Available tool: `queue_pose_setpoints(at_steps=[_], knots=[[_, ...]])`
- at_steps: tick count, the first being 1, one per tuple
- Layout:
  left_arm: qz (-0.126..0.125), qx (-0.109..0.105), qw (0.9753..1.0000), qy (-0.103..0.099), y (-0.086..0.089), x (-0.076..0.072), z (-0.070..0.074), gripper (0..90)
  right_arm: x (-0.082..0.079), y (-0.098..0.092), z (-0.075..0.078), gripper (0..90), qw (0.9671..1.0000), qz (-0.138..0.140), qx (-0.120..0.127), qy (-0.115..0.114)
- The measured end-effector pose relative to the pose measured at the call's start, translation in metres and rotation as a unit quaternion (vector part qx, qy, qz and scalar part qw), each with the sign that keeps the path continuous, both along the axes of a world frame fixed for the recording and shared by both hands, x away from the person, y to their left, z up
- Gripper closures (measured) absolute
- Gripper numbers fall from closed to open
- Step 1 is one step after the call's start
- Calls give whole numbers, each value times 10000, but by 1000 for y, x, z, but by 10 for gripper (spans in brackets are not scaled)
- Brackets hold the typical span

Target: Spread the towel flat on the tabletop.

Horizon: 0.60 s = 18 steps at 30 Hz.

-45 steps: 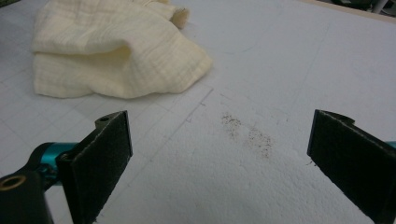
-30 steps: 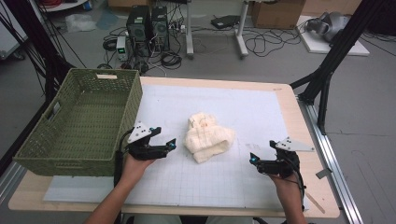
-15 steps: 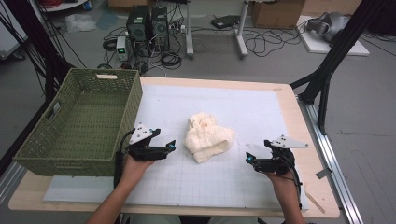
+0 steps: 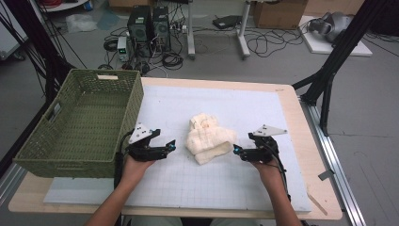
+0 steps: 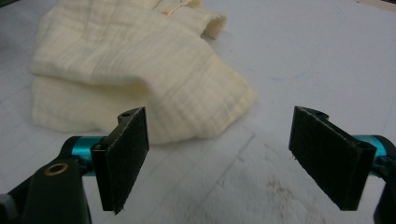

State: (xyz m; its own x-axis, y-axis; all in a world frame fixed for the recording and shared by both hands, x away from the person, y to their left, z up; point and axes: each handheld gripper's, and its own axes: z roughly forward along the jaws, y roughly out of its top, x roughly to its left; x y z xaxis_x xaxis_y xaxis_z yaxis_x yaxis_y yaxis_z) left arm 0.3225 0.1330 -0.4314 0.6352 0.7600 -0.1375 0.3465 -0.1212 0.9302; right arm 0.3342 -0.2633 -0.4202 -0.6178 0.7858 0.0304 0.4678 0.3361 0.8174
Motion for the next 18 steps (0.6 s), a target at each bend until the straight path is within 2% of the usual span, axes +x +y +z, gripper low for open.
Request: queue_pose_setpoints(at_steps=[2, 6, 8, 12, 15, 18], knots=[[14, -8, 10000, 6, 0, 0, 0, 225, 9, 7, -1, 197, 10000, 23, 44, 69], [35, -2, 10000, 38, 2, 1, 0, 225, 22, 17, 0, 234, 9999, 93, -34, 133], [70, -22, 10000, 48, 3, 1, 0, 225, 29, 19, -1, 264, 9998, 71, 47, 152], [50, -40, 10000, 69, 2, 2, -1, 229, 42, 21, -9, 317, 9991, -18, 177, 387], [40, -42, 10000, 67, 3, 2, -1, 230, 46, 28, -14, 396, 9970, 218, 347, 664], [31, -45, 9999, 87, 3, 2, -1, 230, 45, 38, -20, 506, 9944, 542, 208, 878]])
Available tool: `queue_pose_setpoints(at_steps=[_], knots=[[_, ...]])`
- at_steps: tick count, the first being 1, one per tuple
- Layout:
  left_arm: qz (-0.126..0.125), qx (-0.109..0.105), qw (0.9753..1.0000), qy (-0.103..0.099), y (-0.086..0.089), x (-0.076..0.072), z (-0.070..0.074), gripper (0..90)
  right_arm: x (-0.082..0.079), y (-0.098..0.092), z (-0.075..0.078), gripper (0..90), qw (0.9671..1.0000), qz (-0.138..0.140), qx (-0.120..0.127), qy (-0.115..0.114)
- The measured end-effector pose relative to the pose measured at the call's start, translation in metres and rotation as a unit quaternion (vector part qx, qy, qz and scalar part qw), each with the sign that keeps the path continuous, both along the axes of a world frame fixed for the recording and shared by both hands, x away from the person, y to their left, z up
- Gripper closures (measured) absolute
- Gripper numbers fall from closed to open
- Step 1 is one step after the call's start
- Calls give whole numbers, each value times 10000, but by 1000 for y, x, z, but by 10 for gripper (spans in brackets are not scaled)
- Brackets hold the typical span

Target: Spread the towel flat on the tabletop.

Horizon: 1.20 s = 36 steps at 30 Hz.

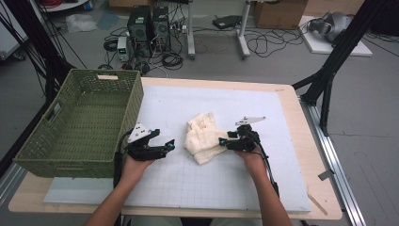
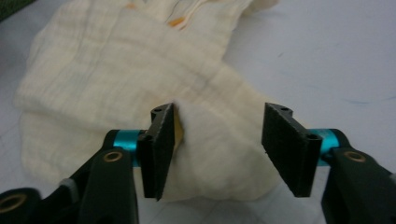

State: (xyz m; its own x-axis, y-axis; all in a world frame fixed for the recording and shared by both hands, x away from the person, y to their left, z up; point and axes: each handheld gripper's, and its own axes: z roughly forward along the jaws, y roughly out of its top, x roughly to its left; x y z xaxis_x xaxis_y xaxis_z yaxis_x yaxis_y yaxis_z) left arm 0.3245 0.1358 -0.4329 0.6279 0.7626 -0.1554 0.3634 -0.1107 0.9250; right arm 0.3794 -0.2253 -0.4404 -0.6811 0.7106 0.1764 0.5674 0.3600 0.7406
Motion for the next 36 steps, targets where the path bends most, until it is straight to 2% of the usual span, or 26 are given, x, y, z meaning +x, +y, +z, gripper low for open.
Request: queue_pose_setpoints(at_steps=[3, 4, 7, 11, 13, 14, 16, 18, 23, 28, 31, 35, 36], knots=[[11, 19, 10000, 17, 0, 0, 0, 232, -2, 7, -3, 698, 9992, 321, -235, 34], [9, 20, 10000, 20, 0, 0, 0, 232, -3, 8, -2, 733, 9989, 356, -317, -11], [14, 40, 10000, 30, 0, 0, 0, 233, -7, 8, 2, 839, 9986, 384, -354, -110], [41, 68, 10000, 18, 1, 0, 0, 233, -19, 4, 13, 845, 9981, 322, -231, -468], [48, 70, 10000, 21, 1, 0, 0, 234, -30, 0, 23, 845, 9965, 281, -178, -768], [47, 63, 10000, 23, 1, -1, 0, 235, -35, -2, 27, 845, 9959, 287, -147, -844], [66, 61, 10000, 7, 1, -1, 1, 237, -45, -4, 35, 844, 9947, 352, -108, -959], [70, 63, 10000, 5, 1, -1, 1, 240, -54, -5, 40, 841, 9930, 565, 57, -1036], [83, 31, 10000, -29, 1, -1, 1, 245, -71, 9, 35, 838, 9889, 1109, -5, -984], [100, 39, 9999, -59, 1, -1, 2, 248, -77, 27, 17, 831, 9864, 1481, 22, -708], [106, 44, 9999, -53, 1, -1, 2, 249, -79, 39, 9, 823, 9836, 1713, -79, -560], [107, 50, 9999, -59, 2, -1, 2, 251, -81, 50, 2, 727, 9802, 1922, -143, -454], [110, 39, 9999, -59, 1, -1, 2, 251, -82, 49, 3, 691, 9810, 1883, -129, -443]])
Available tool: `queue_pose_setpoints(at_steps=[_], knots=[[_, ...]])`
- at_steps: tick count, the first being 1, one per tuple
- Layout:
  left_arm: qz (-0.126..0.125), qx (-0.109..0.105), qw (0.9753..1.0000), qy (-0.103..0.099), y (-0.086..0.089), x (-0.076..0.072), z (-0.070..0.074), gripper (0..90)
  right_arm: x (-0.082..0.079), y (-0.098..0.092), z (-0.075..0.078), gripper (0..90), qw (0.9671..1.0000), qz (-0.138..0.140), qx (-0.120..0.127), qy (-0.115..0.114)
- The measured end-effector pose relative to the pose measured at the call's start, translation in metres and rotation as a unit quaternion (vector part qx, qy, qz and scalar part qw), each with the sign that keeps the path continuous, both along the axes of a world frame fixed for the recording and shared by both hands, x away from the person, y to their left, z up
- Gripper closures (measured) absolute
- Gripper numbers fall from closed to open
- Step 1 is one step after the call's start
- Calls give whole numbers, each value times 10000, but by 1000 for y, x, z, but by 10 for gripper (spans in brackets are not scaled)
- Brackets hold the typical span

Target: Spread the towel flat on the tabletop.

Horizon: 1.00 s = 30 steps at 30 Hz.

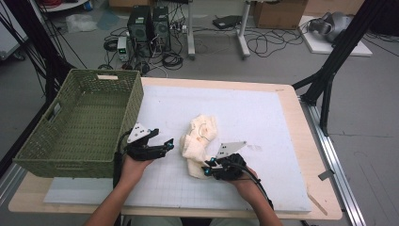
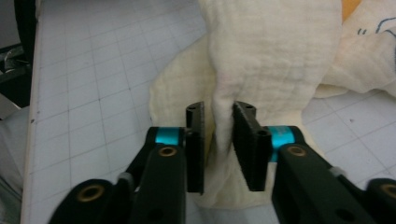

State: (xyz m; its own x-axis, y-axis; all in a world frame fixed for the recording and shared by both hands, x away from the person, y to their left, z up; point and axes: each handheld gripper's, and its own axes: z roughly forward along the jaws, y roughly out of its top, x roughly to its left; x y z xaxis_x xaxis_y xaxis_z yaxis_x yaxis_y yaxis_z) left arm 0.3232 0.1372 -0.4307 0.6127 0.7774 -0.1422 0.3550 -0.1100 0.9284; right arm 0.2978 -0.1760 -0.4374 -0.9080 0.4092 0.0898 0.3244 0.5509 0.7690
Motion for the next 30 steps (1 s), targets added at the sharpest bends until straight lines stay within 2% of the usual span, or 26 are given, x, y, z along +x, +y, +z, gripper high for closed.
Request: queue_pose_setpoints(at_steps=[1, 5, 8, 10, 14, 17, 21, 26, 29, 30], knots=[[0, 5, 10000, 1, 0, 0, 0, 251, 0, -3, 2, 655, 9999, -84, 63, -46], [9, 5, 10000, -6, 0, 0, 0, 252, 3, -21, 16, 621, 9975, -520, 410, -230], [13, 10, 10000, -5, 0, 0, 0, 252, 7, -36, 29, 597, 9936, -819, 670, -390], [9, 10, 10000, -2, 0, 0, 0, 252, 13, -43, 34, 594, 9907, -1054, 705, -490], [15, -4, 10000, -4, 0, 0, 0, 252, 29, -44, 37, 594, 9875, -1355, 639, -486], [8, -7, 10000, -1, 0, 0, 0, 252, 40, -37, 34, 595, 9876, -1431, 457, -460], [2, -15, 10000, 2, 0, 0, 0, 252, 54, -26, 22, 595, 9882, -1485, 304, -234], [-2, -16, 10000, 6, -1, 1, -1, 252, 64, -9, 12, 592, 9886, -1477, 307, 21], [-9, -16, 10000, 14, -1, 0, -1, 252, 70, 0, 9, 603, 9872, -1581, 174, 73], [-11, -13, 10000, 15, -1, 0, -1, 253, 72, 2, 7, 627, 9864, -1630, 139, 177]])
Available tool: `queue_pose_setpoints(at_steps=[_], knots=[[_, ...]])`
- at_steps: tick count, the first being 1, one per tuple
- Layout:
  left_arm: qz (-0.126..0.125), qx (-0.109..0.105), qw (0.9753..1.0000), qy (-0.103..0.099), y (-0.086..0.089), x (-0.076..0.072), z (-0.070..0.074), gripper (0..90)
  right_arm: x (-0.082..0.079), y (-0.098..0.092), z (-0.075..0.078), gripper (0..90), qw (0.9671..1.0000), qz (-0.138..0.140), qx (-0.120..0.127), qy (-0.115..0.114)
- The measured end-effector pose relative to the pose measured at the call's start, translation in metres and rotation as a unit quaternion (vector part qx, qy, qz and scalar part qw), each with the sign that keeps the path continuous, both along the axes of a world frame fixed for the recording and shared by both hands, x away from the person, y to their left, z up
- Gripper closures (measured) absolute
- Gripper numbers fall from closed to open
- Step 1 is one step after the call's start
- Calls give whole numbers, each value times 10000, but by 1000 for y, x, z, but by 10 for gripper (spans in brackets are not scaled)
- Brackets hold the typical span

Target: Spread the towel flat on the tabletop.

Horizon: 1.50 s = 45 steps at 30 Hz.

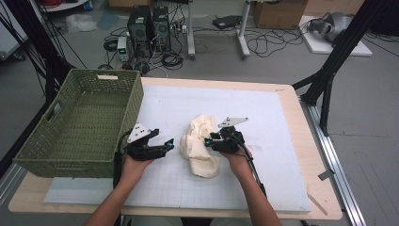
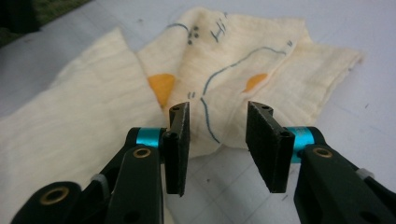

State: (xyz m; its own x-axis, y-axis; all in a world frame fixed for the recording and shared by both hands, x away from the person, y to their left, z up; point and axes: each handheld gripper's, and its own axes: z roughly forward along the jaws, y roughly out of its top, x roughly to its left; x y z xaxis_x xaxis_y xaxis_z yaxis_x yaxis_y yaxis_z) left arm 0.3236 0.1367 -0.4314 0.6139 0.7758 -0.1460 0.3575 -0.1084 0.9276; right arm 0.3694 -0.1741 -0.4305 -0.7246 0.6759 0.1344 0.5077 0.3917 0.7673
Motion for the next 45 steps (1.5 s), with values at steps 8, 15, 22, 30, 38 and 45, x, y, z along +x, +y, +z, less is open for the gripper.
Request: queue_pose_setpoints(at_steps=[8, 15, 22, 30, 38, 45], knots=[[-8, 14, 10000, 1, 0, 0, 0, 253, -4, -1, 7, 861, 9996, 194, 135, -137], [-24, 10, 10000, 3, 0, 0, 0, 253, -20, -32, 35, 861, 9985, -57, 7, -543], [-20, 11, 10000, 13, 0, -1, 0, 253, -31, -70, 51, 859, 9949, -535, -458, -720], [-35, 22, 10000, 31, 0, 0, 0, 254, -40, -112, 42, 859, 9789, -1379, -1399, -563], [-57, 53, 10000, 54, -1, -1, 0, 256, -55, -146, 13, 857, 9587, -1883, -2126, -161], [-35, 36, 10000, 48, -1, 0, 0, 260, -62, -152, 22, 569, 9699, -2051, -1241, -434]])
